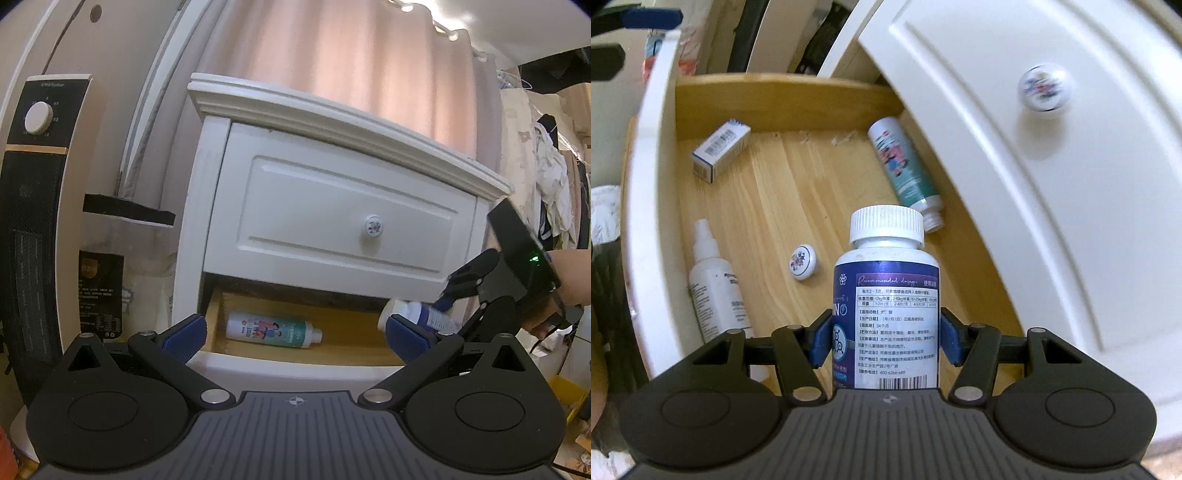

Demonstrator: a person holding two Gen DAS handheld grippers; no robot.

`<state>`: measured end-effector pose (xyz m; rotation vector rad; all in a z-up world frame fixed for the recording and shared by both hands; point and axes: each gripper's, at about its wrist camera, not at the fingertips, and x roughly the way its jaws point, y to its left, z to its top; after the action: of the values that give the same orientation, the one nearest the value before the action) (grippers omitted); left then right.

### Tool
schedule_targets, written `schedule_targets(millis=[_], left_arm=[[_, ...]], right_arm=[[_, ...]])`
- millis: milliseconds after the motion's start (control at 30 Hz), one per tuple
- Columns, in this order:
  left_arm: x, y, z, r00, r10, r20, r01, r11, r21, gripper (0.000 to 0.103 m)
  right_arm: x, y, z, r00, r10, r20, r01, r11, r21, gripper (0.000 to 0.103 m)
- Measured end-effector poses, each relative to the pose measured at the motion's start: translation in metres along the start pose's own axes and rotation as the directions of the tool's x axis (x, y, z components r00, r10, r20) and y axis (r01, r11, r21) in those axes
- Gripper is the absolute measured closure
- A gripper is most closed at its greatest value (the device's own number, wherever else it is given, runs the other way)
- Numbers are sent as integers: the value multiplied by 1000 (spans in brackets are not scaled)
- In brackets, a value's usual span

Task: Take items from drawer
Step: 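Lift the held bottle up and out of the drawer with the right gripper, then carry the bottle down toward the floor beside the nightstand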

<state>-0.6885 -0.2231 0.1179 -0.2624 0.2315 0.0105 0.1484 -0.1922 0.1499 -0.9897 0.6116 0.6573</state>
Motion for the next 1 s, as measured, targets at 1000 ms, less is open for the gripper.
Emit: schedule_targets(millis=[1000], left_arm=[[-54,-21,-33,999,47,-7,-46,997,58,0]], right_arm=[[-116,58,-66,781,-443,440,193,841,505,46]])
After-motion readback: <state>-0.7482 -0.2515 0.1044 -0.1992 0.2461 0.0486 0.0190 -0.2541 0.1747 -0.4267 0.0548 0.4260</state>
